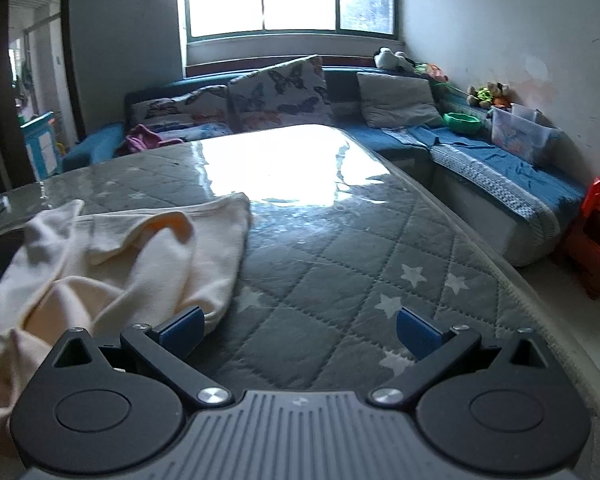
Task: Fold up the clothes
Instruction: 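Move both grippers toward the crumpled cream sweatshirt on the table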
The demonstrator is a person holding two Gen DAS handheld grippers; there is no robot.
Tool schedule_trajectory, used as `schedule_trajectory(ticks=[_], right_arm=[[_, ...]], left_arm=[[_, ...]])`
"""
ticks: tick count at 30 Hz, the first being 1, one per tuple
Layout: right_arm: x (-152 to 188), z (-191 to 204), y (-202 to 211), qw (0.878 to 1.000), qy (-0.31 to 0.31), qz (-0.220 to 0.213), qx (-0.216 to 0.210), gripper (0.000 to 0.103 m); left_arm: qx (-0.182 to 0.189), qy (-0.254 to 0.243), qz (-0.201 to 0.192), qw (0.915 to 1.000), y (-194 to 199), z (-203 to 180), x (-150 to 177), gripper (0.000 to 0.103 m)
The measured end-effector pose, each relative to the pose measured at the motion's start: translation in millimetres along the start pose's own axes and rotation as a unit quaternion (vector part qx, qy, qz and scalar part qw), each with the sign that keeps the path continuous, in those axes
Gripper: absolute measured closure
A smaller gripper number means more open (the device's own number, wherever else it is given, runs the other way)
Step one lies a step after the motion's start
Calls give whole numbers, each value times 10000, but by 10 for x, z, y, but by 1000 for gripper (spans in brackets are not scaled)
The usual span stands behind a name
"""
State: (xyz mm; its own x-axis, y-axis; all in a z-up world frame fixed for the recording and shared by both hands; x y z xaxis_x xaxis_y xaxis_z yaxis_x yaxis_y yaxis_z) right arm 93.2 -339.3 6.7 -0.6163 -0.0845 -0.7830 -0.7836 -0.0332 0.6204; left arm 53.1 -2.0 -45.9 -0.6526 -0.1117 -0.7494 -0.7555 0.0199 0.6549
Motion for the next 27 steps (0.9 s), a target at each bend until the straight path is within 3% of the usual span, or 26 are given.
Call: schedule_trajectory(ticks=[2, 5, 16, 27], right_arm=[[24, 25, -16, 10000, 11, 5, 4, 0], [74, 276, 181, 9993, 215, -314, -2, 0], [258, 489, 482, 9942, 529, -282, -892, 0], [397, 618, 701, 9903, 729, -130, -1173, 0]], left_arm=[[-85, 2, 24, 10000, -5, -2, 2, 0], [-214, 6, 60, 9998, -13, -5, 6, 0], [-342, 214, -19, 9992, 350, 25, 106, 0], [-656, 407, 30, 9970, 554, -52, 109, 0]])
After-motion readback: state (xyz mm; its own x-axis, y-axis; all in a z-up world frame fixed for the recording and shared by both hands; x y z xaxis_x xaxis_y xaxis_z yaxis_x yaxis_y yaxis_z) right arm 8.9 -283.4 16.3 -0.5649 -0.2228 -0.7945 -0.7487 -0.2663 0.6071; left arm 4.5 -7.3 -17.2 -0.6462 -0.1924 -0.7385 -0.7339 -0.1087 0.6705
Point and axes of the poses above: each gripper's, at about its wrist camera, not at the fingertips, and y roughly against the way its jaws point, z to its left, x to its underside, the point moved 7 cm from there along -y, roughly the way its jaws point, and after that the axes turned 5 degrees about y, right-handed, at the moved point
